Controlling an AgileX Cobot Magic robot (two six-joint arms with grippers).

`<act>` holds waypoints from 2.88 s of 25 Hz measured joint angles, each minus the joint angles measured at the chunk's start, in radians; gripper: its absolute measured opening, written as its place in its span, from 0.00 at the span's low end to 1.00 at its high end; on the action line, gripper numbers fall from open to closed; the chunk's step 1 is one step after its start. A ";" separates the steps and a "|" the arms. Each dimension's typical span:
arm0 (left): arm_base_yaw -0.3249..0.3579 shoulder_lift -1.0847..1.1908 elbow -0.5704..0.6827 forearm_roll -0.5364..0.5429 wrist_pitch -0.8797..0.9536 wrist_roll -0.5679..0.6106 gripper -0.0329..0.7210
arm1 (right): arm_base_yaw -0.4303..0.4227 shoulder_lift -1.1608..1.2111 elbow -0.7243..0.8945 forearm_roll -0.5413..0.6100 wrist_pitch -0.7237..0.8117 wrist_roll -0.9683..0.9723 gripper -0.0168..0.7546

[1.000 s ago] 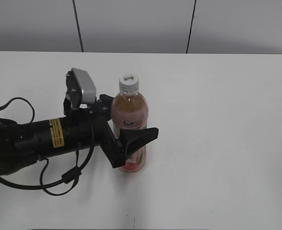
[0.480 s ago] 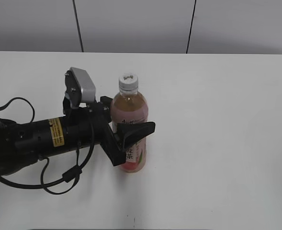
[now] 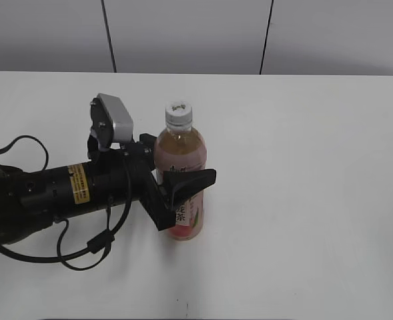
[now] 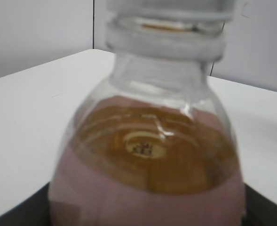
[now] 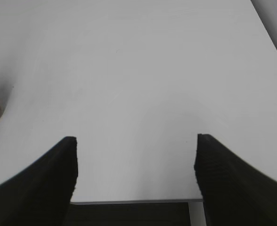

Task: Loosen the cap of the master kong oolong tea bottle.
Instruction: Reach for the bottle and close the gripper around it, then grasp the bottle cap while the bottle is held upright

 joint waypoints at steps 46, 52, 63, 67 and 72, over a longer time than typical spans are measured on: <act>0.000 0.001 0.000 -0.013 -0.005 0.000 0.63 | 0.200 1.565 -0.905 0.334 -0.044 -0.707 0.69; 0.000 0.001 0.000 -0.013 -0.005 0.000 0.63 | 0.397 1.755 -1.242 0.273 0.101 -0.483 0.61; 0.000 0.002 0.000 -0.013 -0.005 0.000 0.63 | 0.676 1.791 -1.337 0.073 0.116 -0.046 0.58; 0.000 0.002 0.000 -0.013 -0.007 0.000 0.63 | 0.691 1.808 -1.319 0.048 0.120 0.032 0.58; 0.000 0.002 0.000 -0.013 -0.007 0.000 0.63 | 0.698 1.821 -1.289 0.052 0.122 0.094 0.58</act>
